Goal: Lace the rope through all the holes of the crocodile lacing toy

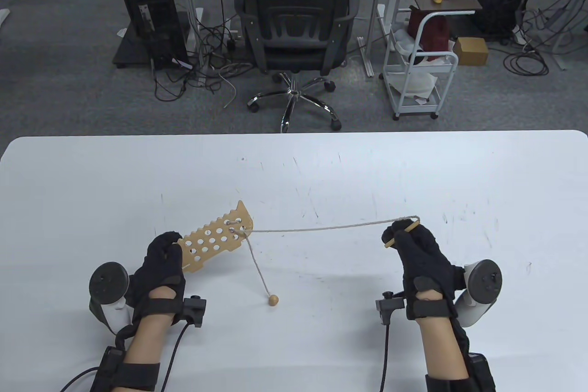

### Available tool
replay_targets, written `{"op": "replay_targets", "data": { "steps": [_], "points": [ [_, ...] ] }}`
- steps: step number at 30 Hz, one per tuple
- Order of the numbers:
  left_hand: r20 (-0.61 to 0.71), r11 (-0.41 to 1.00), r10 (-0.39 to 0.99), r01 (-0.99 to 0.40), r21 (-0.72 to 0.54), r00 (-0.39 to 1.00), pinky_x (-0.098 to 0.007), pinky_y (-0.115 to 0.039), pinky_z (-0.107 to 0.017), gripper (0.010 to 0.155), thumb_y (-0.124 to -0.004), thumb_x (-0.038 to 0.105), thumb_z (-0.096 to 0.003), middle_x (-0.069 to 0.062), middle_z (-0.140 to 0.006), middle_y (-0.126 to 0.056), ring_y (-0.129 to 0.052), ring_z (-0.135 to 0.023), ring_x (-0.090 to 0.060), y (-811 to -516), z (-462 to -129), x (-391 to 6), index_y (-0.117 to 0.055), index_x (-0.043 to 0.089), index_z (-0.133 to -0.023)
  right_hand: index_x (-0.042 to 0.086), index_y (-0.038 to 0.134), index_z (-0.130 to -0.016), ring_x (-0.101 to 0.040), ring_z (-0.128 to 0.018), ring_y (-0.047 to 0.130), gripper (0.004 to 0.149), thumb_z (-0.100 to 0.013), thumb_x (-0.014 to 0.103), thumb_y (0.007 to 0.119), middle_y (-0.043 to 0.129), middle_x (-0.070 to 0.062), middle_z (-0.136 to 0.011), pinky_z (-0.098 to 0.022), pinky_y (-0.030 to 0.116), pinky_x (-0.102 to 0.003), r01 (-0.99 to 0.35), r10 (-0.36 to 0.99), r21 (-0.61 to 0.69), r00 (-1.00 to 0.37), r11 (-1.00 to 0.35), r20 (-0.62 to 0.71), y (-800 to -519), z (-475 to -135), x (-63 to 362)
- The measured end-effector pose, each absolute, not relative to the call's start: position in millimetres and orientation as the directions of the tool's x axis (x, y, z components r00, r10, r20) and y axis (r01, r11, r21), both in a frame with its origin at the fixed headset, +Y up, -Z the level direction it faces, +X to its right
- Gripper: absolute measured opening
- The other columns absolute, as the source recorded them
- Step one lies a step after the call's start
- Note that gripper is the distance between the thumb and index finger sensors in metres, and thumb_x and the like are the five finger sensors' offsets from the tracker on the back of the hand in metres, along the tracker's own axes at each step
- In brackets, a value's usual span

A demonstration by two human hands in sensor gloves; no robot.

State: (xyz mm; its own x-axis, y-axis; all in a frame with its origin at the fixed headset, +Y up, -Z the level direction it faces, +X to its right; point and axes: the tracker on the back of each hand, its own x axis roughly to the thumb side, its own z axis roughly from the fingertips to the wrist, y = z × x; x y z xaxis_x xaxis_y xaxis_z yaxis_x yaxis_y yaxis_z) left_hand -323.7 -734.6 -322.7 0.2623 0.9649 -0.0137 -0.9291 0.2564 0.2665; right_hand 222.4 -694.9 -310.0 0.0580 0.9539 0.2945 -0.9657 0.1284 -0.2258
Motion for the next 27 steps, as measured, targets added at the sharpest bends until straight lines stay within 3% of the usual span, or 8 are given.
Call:
{"op": "replay_targets", "data": {
  "steps": [19,27],
  "points": [
    [-0.067,0.276,0.961,-0.910,0.310,0.269,-0.052,-0.070,-0.066,0.052,-0.072,0.038,-0.0424,-0.001,-0.077,-0.089,-0.099,-0.060,-0.024,-736.2,-323.6,-332.0,-0.070,0.027,-0.093,0.025,0.081,-0.086,-0.033,-0.069,0.091,0.039,-0.050,0.040,0.083,0.093,-0.006,-0.077,-0.064,0.056,-0.061,-0.898,0.923,-0.291,0.244,0.331,0.298,-702.0,-308.4,252.3],
    [-0.071,0.276,0.961,-0.909,0.313,0.267,-0.052,-0.070,-0.066,0.052,-0.072,0.037,-0.0423,-0.001,-0.077,-0.089,-0.099,-0.059,-0.024,-736.8,-324.1,-333.5,-0.070,0.027,-0.093,0.024,0.077,-0.088,-0.032,-0.069,0.091,0.041,-0.050,0.038,0.083,0.093,-0.005,-0.076,-0.064,0.056,-0.061,-0.877,0.926,-0.348,0.234,0.332,0.295,-705.5,-307.0,258.8]
  ]
}}
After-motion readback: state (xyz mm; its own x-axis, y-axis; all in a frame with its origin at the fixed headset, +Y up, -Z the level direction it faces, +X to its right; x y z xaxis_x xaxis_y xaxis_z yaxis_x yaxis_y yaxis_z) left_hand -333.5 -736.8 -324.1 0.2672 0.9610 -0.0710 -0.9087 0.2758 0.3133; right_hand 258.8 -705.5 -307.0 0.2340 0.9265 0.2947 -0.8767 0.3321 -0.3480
